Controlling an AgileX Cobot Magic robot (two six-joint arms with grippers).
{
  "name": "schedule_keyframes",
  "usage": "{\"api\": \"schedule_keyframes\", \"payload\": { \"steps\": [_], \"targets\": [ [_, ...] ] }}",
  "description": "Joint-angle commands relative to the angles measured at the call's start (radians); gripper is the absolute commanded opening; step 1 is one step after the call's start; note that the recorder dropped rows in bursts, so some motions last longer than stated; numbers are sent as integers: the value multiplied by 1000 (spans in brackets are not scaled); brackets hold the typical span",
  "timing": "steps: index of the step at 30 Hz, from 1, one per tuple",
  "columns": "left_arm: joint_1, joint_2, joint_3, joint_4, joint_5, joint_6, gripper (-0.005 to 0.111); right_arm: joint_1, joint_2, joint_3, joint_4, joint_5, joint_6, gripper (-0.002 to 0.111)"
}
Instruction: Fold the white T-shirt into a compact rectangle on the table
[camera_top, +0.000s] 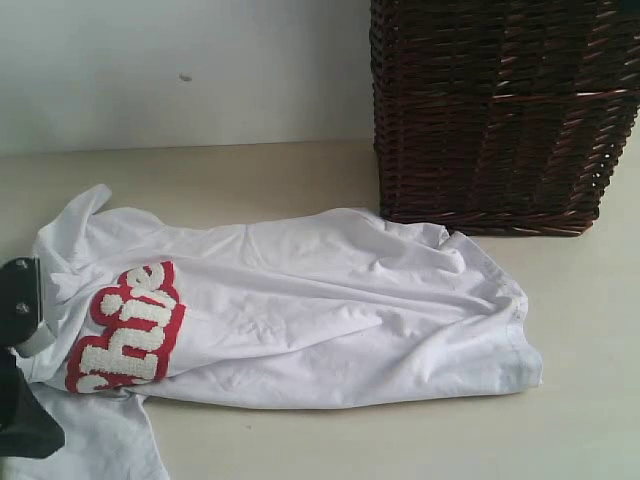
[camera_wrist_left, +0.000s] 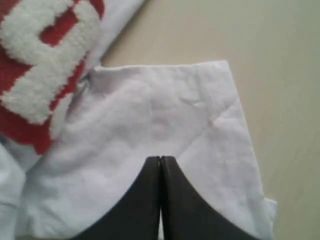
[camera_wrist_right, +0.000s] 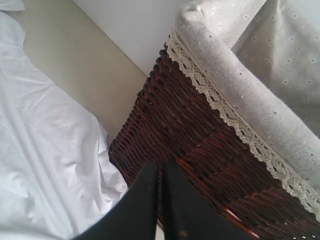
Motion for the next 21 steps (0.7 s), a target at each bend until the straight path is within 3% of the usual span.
{"api": "schedule_keyframes", "payload": {
  "steps": [1,12,21],
  "targets": [
    [-4,96,5,-2,53,80,0,-3,-5,1,33,-25,-4,4],
    [-4,298,5,46,140,-2,0,-3,-7,1,36,-26,-4,4],
    [-4,313,70,39,194,-25,0,-3,-23,1,36,-56,-4,4]
  ]
}}
